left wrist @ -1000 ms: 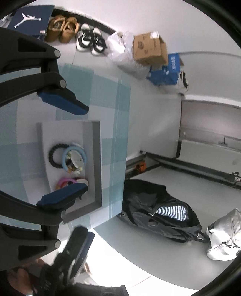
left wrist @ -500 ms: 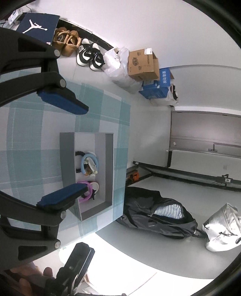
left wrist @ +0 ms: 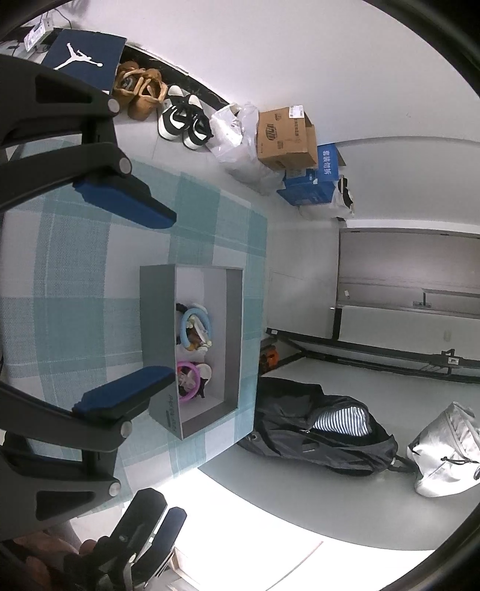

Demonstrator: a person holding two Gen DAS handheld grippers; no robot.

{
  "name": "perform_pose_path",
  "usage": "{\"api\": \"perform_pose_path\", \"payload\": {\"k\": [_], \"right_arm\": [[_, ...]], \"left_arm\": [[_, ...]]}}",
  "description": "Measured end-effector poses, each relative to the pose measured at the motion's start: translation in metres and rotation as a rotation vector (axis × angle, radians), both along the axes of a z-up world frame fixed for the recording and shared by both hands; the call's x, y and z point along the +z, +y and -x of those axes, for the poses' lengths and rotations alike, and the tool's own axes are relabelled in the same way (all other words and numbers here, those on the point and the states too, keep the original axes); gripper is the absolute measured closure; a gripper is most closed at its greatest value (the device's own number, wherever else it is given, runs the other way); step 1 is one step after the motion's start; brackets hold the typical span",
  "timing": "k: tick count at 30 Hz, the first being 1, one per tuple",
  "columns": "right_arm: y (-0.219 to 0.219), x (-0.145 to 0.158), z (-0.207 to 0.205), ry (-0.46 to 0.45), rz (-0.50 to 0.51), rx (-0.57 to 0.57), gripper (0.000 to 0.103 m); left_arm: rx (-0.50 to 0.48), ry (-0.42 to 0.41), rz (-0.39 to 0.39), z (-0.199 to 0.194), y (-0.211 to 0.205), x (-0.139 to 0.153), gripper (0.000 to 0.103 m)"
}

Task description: Organize jewelry

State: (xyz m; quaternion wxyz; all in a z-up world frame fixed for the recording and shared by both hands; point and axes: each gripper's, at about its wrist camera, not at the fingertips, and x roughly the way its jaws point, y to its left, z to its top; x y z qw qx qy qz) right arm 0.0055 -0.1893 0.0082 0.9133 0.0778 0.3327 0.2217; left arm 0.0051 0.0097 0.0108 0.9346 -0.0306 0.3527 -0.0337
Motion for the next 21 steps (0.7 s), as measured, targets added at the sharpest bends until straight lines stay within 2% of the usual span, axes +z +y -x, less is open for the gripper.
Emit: {"api": "perform_pose_path", "payload": {"k": [4,21], "right_arm": [[-0.0001,-0.0018,-0.0006,0.007,0.000,-0.011,0.002],[0.0058,-0.0067,-0.0037,0.018,0.026,-0.010,0.002]], "left_arm": [[-0.003,-0.011,-0.020,0.0027,-0.0019,0.0003,0.030],[-0.014,-0.024,0.011,0.0030,-0.0006,0.0026,0.030]]}}
